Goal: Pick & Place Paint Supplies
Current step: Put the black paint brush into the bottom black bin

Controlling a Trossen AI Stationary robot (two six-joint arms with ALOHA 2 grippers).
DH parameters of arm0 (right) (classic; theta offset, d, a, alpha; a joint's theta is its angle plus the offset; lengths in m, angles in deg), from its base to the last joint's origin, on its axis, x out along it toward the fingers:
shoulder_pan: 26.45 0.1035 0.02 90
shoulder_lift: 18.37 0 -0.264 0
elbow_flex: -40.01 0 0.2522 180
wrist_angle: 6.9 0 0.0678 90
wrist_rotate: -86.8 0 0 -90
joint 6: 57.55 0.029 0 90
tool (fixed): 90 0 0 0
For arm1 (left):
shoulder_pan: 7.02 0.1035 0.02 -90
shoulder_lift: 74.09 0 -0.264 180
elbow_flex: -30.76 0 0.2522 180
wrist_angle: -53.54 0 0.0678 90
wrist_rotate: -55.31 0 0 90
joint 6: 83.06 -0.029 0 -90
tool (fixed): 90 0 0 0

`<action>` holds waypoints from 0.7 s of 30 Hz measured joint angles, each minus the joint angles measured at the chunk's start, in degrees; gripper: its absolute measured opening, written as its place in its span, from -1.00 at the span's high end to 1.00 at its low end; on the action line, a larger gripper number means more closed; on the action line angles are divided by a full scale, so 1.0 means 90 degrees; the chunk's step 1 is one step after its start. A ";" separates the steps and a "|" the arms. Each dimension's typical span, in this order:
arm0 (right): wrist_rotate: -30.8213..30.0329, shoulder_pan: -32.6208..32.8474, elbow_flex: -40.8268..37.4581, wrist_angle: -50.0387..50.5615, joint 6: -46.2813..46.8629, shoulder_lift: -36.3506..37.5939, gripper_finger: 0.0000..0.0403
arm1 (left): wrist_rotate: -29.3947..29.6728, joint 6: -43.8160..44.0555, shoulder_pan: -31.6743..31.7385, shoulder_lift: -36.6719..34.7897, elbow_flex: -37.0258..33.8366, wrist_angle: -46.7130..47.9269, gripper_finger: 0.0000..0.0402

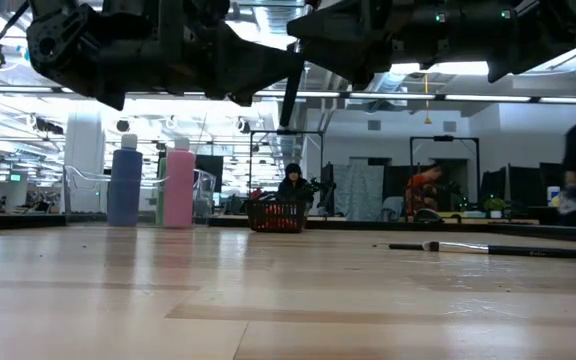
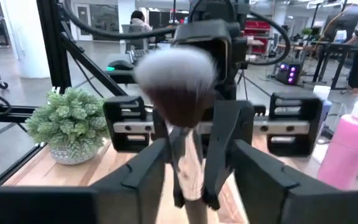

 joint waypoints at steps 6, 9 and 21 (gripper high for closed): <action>-0.0023 0.0012 0.0002 -0.0047 -0.0222 0.0000 0.76 | -0.0011 -0.0039 0.0000 0.0000 0.0000 -0.0002 0.87; -0.0011 0.0051 0.0000 -0.0050 -0.0357 0.0000 0.85 | -0.0114 -0.0029 0.0002 0.0000 0.0000 -0.0006 0.87; -0.0009 0.0155 0.0002 -0.0091 -0.0427 -0.0005 0.85 | -0.0432 -0.0110 0.0002 -0.0013 -0.0034 -0.0021 0.69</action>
